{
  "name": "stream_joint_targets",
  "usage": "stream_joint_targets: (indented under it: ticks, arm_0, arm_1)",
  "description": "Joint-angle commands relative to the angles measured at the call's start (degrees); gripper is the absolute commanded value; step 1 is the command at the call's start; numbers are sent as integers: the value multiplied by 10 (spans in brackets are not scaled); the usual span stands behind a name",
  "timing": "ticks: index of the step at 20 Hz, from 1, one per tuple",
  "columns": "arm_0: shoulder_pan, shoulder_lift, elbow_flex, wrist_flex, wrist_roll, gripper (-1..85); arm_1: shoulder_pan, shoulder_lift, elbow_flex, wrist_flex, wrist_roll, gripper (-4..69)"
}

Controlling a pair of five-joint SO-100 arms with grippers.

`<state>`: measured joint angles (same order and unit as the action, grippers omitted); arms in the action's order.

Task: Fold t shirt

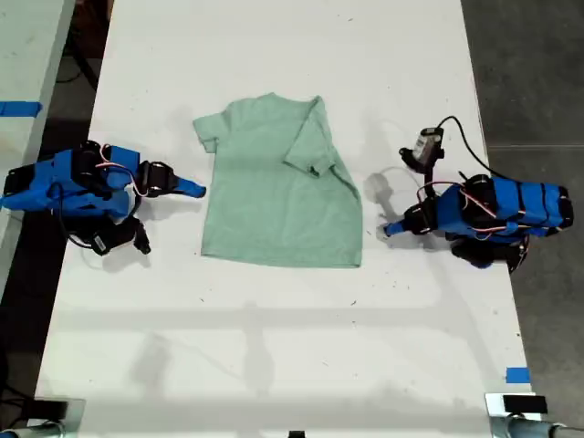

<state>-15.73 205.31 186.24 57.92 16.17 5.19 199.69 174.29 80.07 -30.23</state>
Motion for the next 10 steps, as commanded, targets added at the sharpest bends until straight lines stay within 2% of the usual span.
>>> stream_joint_targets:
  ticks: [1, 10]
  arm_0:
    - [0, 5, 23, 0, 4, 22]
    - [0, 5, 23, 0, 4, 22]
  arm_1:
    - [-8, 7, 29, -14, -10, 52]
    - [-7, 7, 29, -14, -15, 52]
